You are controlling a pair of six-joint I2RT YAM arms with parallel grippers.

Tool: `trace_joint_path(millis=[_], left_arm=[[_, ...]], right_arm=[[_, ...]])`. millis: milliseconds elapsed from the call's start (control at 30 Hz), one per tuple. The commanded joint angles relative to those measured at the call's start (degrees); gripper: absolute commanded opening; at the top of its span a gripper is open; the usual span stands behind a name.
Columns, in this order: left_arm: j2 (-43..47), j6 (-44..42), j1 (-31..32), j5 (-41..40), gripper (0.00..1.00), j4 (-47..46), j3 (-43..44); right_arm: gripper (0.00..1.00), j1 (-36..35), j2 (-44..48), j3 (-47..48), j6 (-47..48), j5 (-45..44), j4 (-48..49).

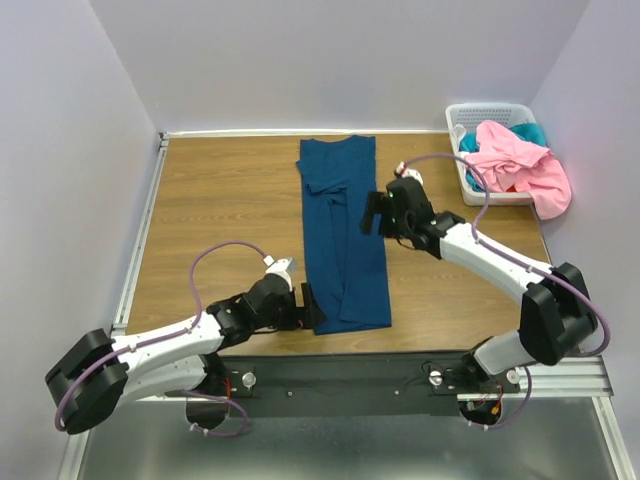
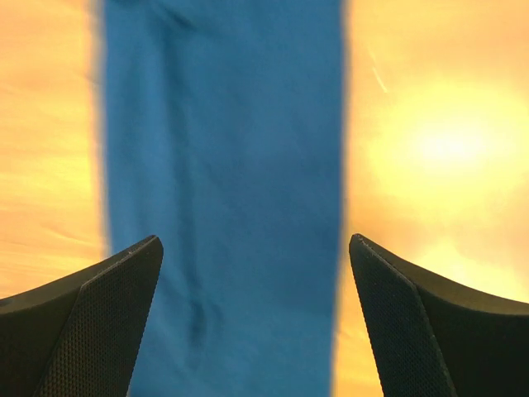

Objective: Fold and stack the t-shirts
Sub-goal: Fold the tshirt

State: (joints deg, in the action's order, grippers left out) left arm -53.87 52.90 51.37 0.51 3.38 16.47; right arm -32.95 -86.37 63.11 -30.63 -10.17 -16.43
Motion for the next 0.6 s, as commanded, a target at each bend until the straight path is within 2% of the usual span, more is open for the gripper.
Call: trace_joint_path(millis=[0,167,200,267,367,500,567], left_arm=[[-4.04,1.85,2.58,0.54,0.94,-0.56,1.46],[-10.89,1.85,3.73,-2.18,0.70,-0.57,3.74],[-11.60,1.76,3.73,-2.10,0.69,-0.65,4.09],[-13.10,0.80,4.26,-1.13,0.63,-0.48,5.23],[-13.90,0.53,5.05,-0.78,0.63,0.40,5.50],[-14.34,0.80,5.23,-2.27,0.54,5.14,6.12],[-14.07,1.06,5.31,-2.36,0.46,5.41,6.03]], right_arm=[[1.00,-0.10,3.21,-8.78,-5.22,-4.76,-2.47],[1.00,-0.18,8.57,-14.76,-7.78,-4.15,-2.56],[1.00,-0.19,9.72,-15.64,-7.95,-4.41,-2.56],[1.00,-0.10,12.43,-18.01,-8.22,-4.59,-2.65],[1.00,-0.10,14.73,-19.78,-8.21,-4.68,-2.82],[1.00,-0.10,17.19,-21.45,-8.57,-4.51,-3.17],[1.00,-0.10,17.63,-21.89,-8.39,-3.89,-3.35]])
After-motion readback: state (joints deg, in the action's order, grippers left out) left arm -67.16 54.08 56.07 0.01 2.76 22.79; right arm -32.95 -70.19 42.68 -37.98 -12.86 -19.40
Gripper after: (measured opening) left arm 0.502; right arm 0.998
